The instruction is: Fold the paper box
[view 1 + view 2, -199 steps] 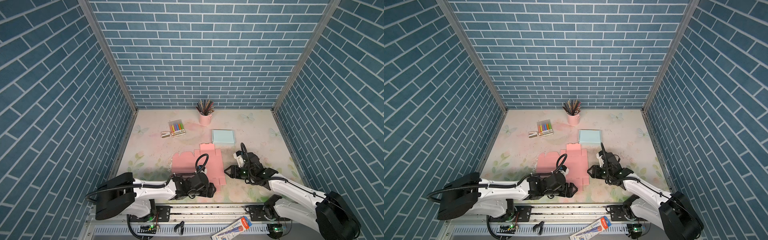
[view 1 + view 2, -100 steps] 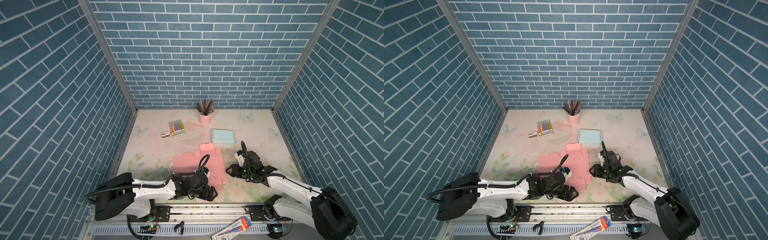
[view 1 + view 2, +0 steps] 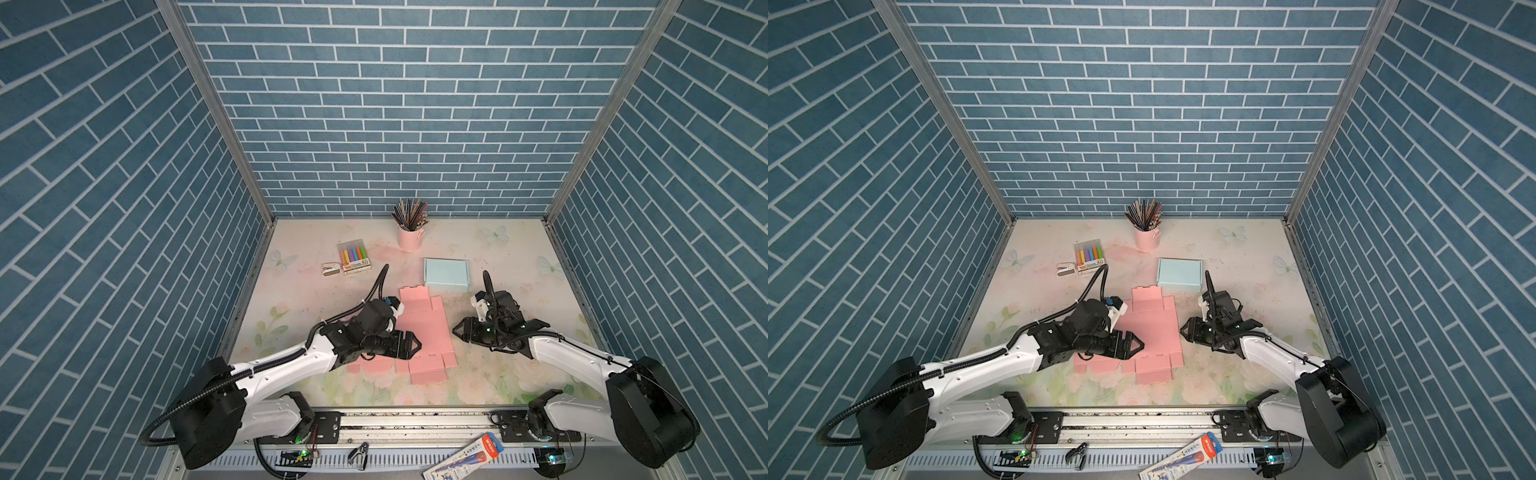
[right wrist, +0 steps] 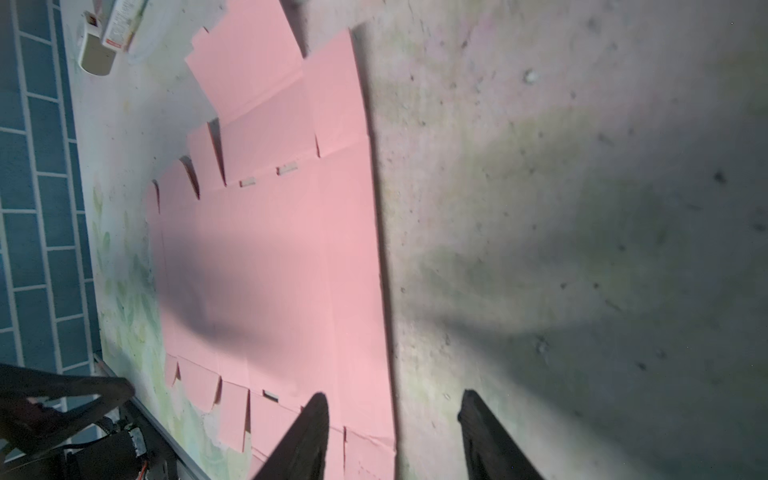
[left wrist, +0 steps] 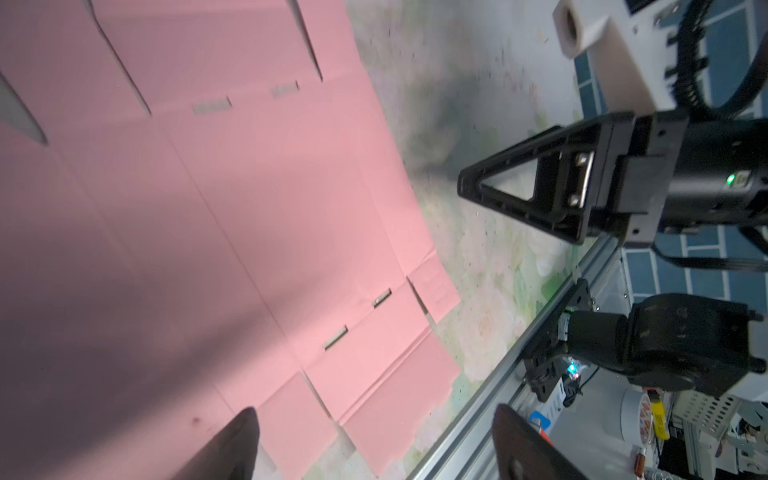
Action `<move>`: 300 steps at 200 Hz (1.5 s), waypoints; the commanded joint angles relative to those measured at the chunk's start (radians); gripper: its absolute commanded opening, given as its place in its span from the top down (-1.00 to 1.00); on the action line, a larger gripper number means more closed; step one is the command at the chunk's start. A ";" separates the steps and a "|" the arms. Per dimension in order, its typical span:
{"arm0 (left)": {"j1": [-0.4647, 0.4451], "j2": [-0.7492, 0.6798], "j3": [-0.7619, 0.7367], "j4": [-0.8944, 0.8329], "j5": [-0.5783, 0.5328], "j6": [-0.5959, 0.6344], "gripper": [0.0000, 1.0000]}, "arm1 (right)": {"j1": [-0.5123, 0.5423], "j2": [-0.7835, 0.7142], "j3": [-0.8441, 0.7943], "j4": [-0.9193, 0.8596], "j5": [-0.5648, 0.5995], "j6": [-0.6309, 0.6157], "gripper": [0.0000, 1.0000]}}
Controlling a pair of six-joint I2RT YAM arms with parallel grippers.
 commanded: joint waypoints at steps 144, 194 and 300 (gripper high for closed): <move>0.175 0.182 -0.034 0.113 0.070 0.124 -0.77 | -0.010 0.109 0.044 0.063 -0.065 -0.011 -0.01; 0.175 0.185 -0.039 0.143 0.072 0.102 -0.77 | -0.012 0.143 0.035 0.107 -0.078 -0.009 -0.01; 0.171 0.228 -0.053 0.189 0.081 0.062 -0.77 | -0.012 0.218 0.004 0.234 -0.106 0.011 -0.01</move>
